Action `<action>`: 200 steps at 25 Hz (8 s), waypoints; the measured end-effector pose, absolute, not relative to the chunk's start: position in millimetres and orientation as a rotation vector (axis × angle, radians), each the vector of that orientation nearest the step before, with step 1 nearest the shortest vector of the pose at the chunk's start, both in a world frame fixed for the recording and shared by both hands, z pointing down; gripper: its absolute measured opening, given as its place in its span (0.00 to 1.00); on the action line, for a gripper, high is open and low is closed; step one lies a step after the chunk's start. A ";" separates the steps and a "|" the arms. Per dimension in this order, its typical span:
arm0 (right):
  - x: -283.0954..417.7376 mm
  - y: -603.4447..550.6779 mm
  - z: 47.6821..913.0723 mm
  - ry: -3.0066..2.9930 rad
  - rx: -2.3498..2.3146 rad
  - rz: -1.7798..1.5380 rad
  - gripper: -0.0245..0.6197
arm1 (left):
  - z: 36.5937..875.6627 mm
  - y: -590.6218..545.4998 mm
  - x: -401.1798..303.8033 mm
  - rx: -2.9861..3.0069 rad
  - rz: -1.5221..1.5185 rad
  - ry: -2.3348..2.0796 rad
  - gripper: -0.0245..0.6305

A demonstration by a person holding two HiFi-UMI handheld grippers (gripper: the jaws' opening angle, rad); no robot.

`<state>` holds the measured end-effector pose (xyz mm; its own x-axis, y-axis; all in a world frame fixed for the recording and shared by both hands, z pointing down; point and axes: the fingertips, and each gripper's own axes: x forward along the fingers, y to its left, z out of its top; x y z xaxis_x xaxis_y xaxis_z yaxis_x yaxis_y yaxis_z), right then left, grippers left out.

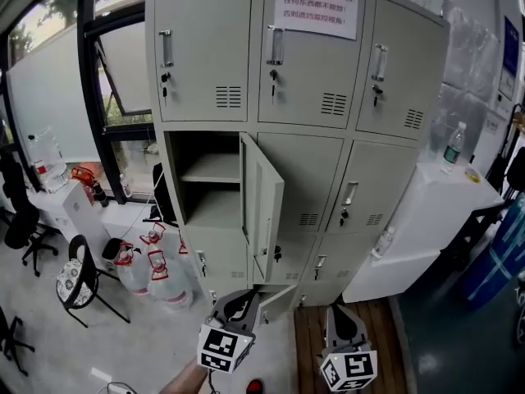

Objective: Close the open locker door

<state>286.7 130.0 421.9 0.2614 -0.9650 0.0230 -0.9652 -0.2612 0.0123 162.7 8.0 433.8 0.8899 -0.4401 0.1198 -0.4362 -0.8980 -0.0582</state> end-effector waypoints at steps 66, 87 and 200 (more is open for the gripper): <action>253.4 -107.1 428.9 -2.883 1.262 -0.021 0.27 | 446.1 -85.1 99.9 -2.523 -0.211 1.916 0.07; 186.0 -129.3 428.9 -2.874 1.215 -0.057 0.24 | 447.6 -117.0 38.8 -2.507 -0.193 1.950 0.07; 90.7 -431.0 428.6 -2.375 1.899 -0.075 0.35 | 461.3 -456.7 -51.4 -2.852 -0.203 1.490 0.07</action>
<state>90.7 -431.0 428.6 -0.2170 -0.9750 0.0469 -0.9701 0.2208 0.1009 -51.4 -456.7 461.3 0.5657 -0.8110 0.1493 -0.8214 -0.5701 0.0153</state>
